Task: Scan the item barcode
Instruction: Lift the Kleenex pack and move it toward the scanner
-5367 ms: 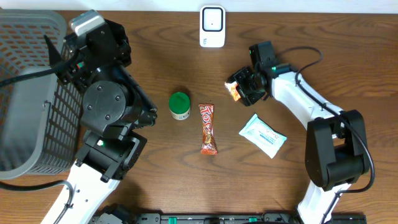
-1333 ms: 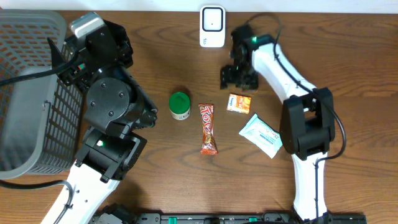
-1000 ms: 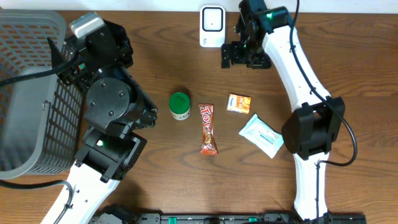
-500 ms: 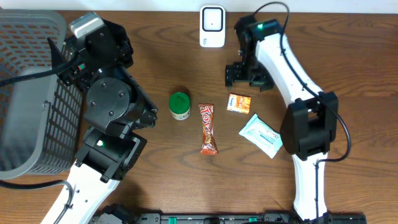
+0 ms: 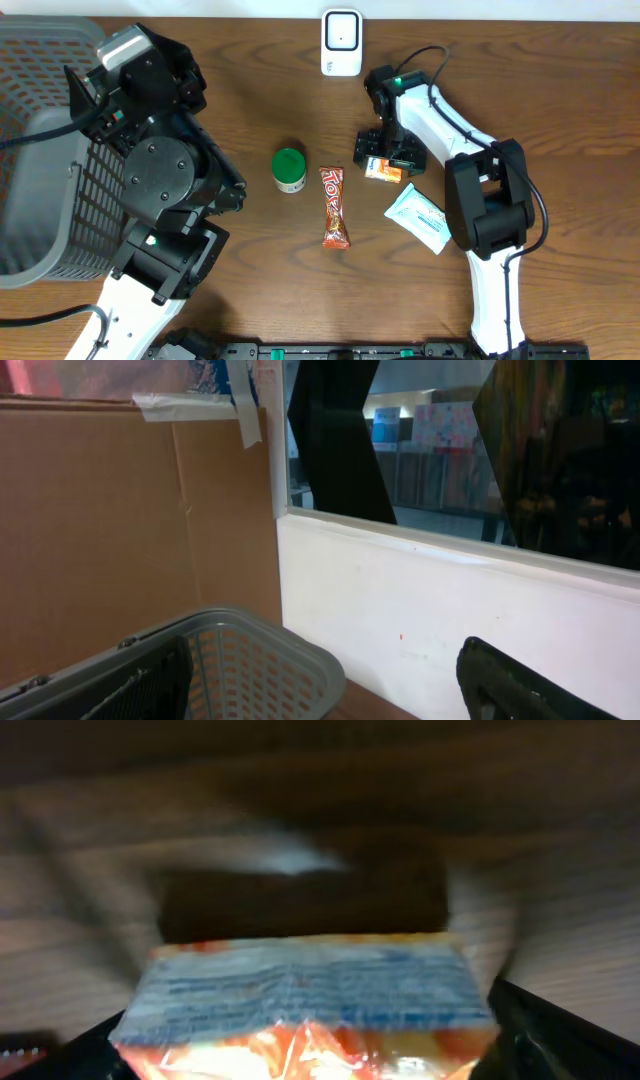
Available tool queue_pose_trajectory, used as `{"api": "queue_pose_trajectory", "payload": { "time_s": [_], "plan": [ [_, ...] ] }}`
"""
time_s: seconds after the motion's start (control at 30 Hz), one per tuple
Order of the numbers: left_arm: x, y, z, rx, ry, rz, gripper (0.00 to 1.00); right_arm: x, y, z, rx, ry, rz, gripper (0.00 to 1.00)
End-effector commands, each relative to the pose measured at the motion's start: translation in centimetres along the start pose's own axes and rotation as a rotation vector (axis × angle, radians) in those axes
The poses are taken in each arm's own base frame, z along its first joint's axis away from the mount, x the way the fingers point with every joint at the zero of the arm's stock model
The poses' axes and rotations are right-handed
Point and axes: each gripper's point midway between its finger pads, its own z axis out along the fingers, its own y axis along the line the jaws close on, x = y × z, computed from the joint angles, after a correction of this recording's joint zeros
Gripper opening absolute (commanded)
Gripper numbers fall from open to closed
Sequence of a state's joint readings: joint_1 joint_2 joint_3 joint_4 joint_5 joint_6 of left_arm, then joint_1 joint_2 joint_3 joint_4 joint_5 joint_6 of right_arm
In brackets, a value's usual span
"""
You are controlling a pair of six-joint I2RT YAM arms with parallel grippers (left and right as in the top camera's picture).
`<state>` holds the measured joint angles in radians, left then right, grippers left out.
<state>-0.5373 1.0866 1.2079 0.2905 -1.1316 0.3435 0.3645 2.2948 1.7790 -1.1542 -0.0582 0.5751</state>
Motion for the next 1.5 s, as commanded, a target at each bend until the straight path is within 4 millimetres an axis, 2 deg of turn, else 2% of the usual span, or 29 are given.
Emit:
{"api": "queue_pose_trajectory", "payload": {
  "time_s": [0.0,0.13,0.23,0.33,0.53,0.67,0.87,1.03,1.23,1.37,1.47],
  "plan": [
    [-0.2,0.6,0.0,-0.012,-0.002,-0.016,0.85,0.2,-0.4,0.9,0.027,-0.004,0.029,0.97],
    [-0.2,0.6,0.0,-0.012,-0.002,-0.016,0.85,-0.4,-0.6,0.9,0.032,-0.028,0.028,0.86],
    [-0.2,0.6,0.0,-0.012,-0.002,-0.015,0.85,-0.7,-0.7,0.9,0.029,-0.032,0.033,0.73],
    [-0.1,0.5,0.0,-0.011,-0.001,-0.012,0.85,-1.1,-0.8,0.8,0.021,-0.043,0.030,0.66],
    [0.0,0.5,0.0,-0.010,0.000,-0.008,0.85,-1.6,-1.0,0.6,0.018,-0.054,-0.017,0.63],
    [0.1,0.5,0.0,-0.010,0.001,-0.006,0.85,-1.5,-1.0,-0.6,0.018,-0.039,-0.028,0.59],
    [0.1,0.5,0.0,-0.010,0.001,-0.007,0.85,0.8,0.5,-3.4,-0.070,0.081,-0.039,0.60],
    [0.1,0.5,0.0,-0.010,0.001,-0.015,0.85,4.1,2.7,-4.6,-0.221,0.239,-0.092,0.59],
    [0.1,0.5,0.0,-0.010,0.001,-0.029,0.85,7.6,2.4,-5.5,-0.220,0.385,-0.101,0.59],
    [0.2,0.4,0.0,-0.009,0.004,-0.044,0.85,9.1,2.2,-5.9,-0.197,0.442,-0.102,0.59],
    [0.2,0.4,0.0,-0.009,0.005,-0.048,0.85,10.1,2.9,-6.3,-0.234,0.473,-0.143,0.59]
  ]
}}
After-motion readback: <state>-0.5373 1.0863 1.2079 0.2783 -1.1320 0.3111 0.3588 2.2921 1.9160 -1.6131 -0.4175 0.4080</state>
